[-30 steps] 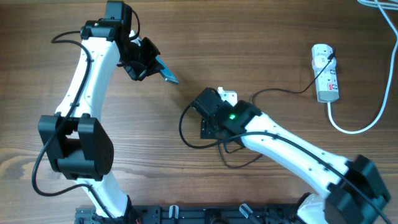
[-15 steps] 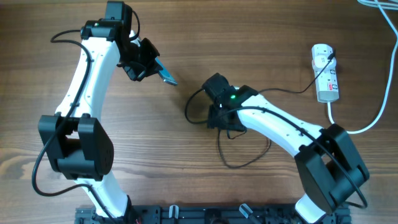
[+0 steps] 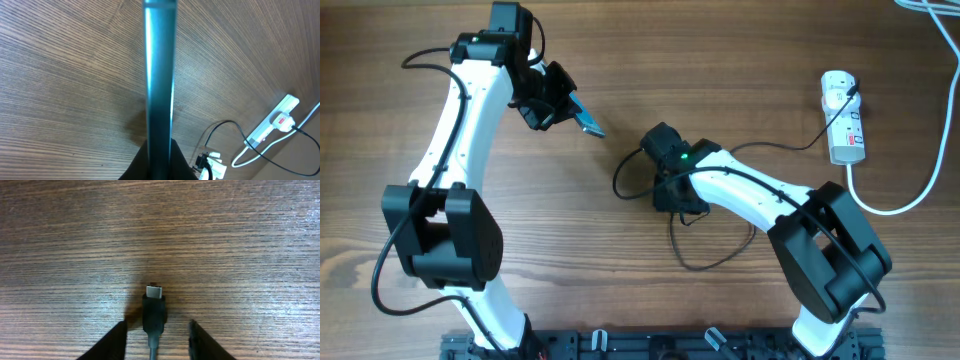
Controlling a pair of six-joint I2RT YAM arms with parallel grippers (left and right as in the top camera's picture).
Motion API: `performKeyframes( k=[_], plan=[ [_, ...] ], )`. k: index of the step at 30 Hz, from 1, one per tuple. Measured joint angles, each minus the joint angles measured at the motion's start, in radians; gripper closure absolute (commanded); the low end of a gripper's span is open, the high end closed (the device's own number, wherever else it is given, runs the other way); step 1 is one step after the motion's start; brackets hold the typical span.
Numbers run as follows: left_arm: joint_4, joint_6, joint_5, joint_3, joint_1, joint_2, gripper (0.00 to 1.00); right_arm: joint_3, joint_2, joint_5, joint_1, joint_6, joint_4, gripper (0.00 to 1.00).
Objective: Plug charger to phone and switch on socket
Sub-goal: 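Grasp the black USB-C cable plug with the right gripper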
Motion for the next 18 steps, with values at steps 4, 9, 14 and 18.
performKeyframes(
  k=[4,9,14,18],
  plan=[
    [0.0,0.0,0.0,0.0,0.0,0.0,0.96,0.005,0.006,0.001,0.0,0.0,-0.008,0.7],
    [0.0,0.0,0.0,0.0,0.0,0.0,0.96,0.016,0.016,-0.004,0.0,0.0,-0.015,0.71],
    [0.0,0.0,0.0,0.0,0.0,0.0,0.96,0.022,0.019,-0.007,0.0,0.0,-0.023,0.74],
    [0.0,0.0,0.0,0.0,0.0,0.0,0.96,0.027,0.023,-0.006,0.0,0.0,-0.03,0.74]
  ],
)
